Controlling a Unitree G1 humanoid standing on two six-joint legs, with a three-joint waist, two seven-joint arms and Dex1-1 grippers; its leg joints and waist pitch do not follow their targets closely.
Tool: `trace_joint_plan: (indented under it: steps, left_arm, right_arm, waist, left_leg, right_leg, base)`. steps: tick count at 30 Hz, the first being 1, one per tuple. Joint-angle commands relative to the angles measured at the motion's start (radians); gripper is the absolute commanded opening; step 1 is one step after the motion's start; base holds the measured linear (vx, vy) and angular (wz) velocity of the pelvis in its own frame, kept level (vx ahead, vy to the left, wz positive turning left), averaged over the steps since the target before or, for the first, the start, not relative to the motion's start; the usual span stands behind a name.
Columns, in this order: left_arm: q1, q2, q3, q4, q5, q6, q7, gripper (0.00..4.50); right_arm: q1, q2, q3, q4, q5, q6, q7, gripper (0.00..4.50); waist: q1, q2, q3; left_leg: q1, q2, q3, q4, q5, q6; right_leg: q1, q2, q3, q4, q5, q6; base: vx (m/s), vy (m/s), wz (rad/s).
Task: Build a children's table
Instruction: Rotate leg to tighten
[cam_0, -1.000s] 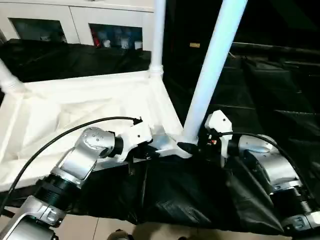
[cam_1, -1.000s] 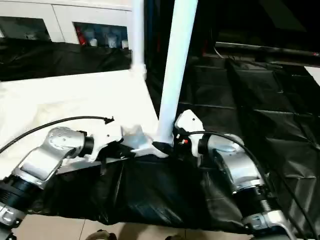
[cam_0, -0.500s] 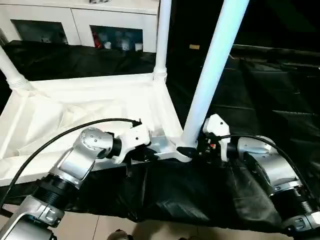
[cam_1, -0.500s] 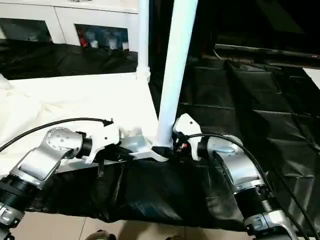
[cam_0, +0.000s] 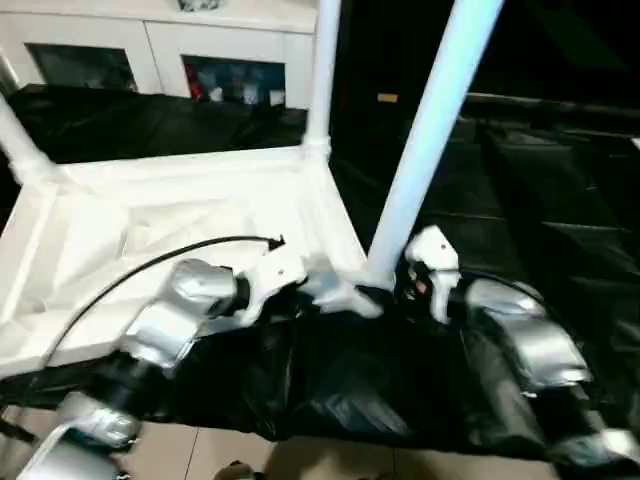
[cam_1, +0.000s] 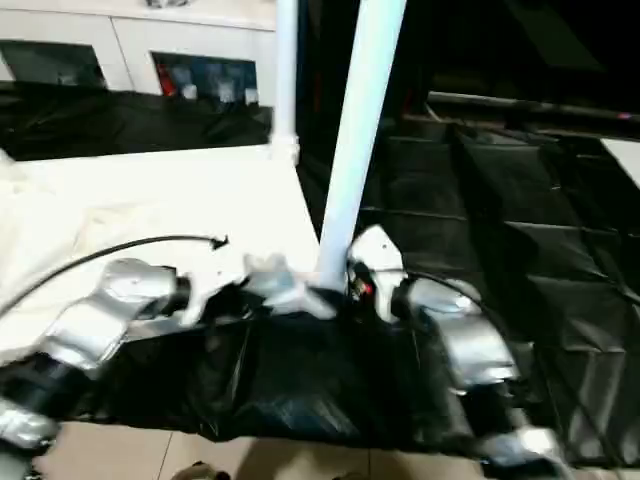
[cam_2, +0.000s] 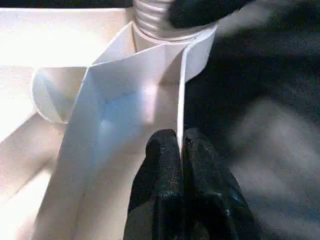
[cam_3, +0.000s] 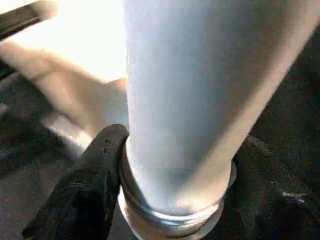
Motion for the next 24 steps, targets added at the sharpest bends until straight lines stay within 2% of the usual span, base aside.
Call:
trace_joint_plan:
  steps: [1,3,5,7,10,11,14,19,20,21,23,24]
  left_arm:
    - [-0.047,-0.068,0.040,0.001,-0.009,0.028,0.130,0.00]
    - [-0.059,-0.121,0.030,0.033,0.008,0.019,0.188,0.00]
    - [-0.061,-0.139,0.020,0.042,0.017,0.009,0.203,0.00]
    - [-0.064,-0.156,0.001,0.052,0.030,-0.016,0.213,0.00]
    - [-0.064,-0.157,-0.007,0.055,0.036,-0.030,0.204,0.00]
    - [-0.061,-0.147,-0.011,0.050,0.035,-0.046,0.183,0.00]
    - [-0.052,-0.127,-0.015,0.034,0.030,-0.055,0.150,0.00]
    - [-0.028,-0.085,-0.017,0.009,0.010,-0.119,0.063,0.00]
    - [-0.021,-0.066,-0.016,0.004,0.005,-0.126,0.033,0.00]
    - [-0.021,-0.066,-0.016,0.004,0.005,-0.126,0.033,0.00]
    - [-0.014,-0.043,-0.017,-0.002,-0.003,-0.135,-0.007,0.00]
    - [-0.010,-0.032,-0.019,-0.005,-0.008,-0.139,-0.026,0.00]
  right_arm:
    - [-0.011,0.072,0.019,0.102,-0.030,0.029,-0.149,2.74]
    - [-0.062,0.151,-0.003,0.184,-0.033,-0.004,-0.269,2.74]
    - [-0.080,0.176,-0.002,0.209,-0.033,-0.029,-0.284,2.74]
    - [-0.101,0.198,0.005,0.236,-0.034,-0.060,-0.284,3.30]
    - [-0.111,0.205,0.000,0.247,-0.035,-0.069,-0.267,3.53]
    - [-0.112,0.198,0.000,0.238,-0.035,-0.070,-0.250,3.53]
    - [-0.114,0.179,0.006,0.230,-0.058,-0.093,-0.241,3.97]
    - [-0.100,0.110,0.021,0.202,-0.072,-0.141,-0.168,3.97]
    - [-0.085,0.073,0.030,0.177,-0.068,-0.149,-0.110,3.97]
    - [-0.085,0.073,0.030,0.177,-0.068,-0.149,-0.110,3.97]
    - [-0.064,0.028,0.040,0.141,-0.059,-0.152,-0.031,3.97]
    - [-0.055,0.008,0.043,0.124,-0.052,-0.151,0.005,3.97]
  waist:
    - [-0.001,0.004,-0.075]
    - [-0.009,0.005,-0.076]
    - [-0.012,0.005,-0.076]
    - [-0.010,0.007,-0.078]
    - [-0.012,0.009,-0.078]
    - [-0.011,0.009,-0.077]
    - [-0.012,0.009,-0.078]
    - [-0.010,0.010,-0.078]
    - [-0.010,0.012,-0.077]
    - [-0.008,0.009,-0.077]
    - [-0.004,0.011,-0.077]
    - [-0.002,0.008,-0.076]
  left_leg:
    - [0.009,0.036,-0.014,-0.072,-0.159,-0.023]
    - [0.009,0.035,-0.013,-0.070,-0.163,-0.020]
    - [0.008,0.032,-0.013,-0.069,-0.166,-0.010]
    - [0.005,0.034,-0.013,-0.070,-0.159,-0.001]
    - [0.004,0.033,-0.013,-0.070,-0.160,0.007]
    - [0.004,0.034,-0.013,-0.071,-0.162,0.009]
    - [0.004,0.034,-0.012,-0.071,-0.158,0.013]
    - [0.003,0.035,-0.011,-0.068,-0.143,0.027]
    - [0.002,0.035,-0.011,-0.069,-0.141,0.030]
    - [0.002,0.035,-0.011,-0.069,-0.142,0.030]
    - [0.004,0.037,-0.010,-0.068,-0.142,0.037]
    - [0.003,0.037,-0.011,-0.069,-0.139,0.037]
  right_leg:
    - [0.053,-0.083,0.048,-0.085,-0.244,-0.192]
    - [0.050,-0.082,0.051,-0.086,-0.231,-0.193]
    - [0.051,-0.082,0.050,-0.089,-0.243,-0.183]
    - [0.051,-0.082,0.051,-0.088,-0.227,-0.177]
    - [0.051,-0.080,0.049,-0.086,-0.211,-0.177]
    - [0.051,-0.079,0.049,-0.087,-0.209,-0.177]
    - [0.052,-0.080,0.050,-0.084,-0.195,-0.182]
    - [0.053,-0.080,0.050,-0.082,-0.158,-0.197]
    - [0.052,-0.080,0.050,-0.081,-0.155,-0.201]
    - [0.055,-0.079,0.049,-0.083,-0.158,-0.198]
    - [0.052,-0.080,0.051,-0.081,-0.150,-0.206]
    - [0.057,-0.078,0.048,-0.081,-0.150,-0.203]
  base:
    - [0.000,0.000,0.00]
    - [0.000,0.000,0.00]
    - [0.000,0.000,0.00]
    - [0.000,0.000,0.00]
    - [0.000,0.000,0.00]
    - [0.000,0.000,0.00]
    - [0.000,0.000,0.00]
    - [0.000,0.000,0.00]
    - [0.000,0.000,0.00]
    - [0.000,0.000,0.00]
    - [0.000,0.000,0.00]
    - [0.000,0.000,0.00]
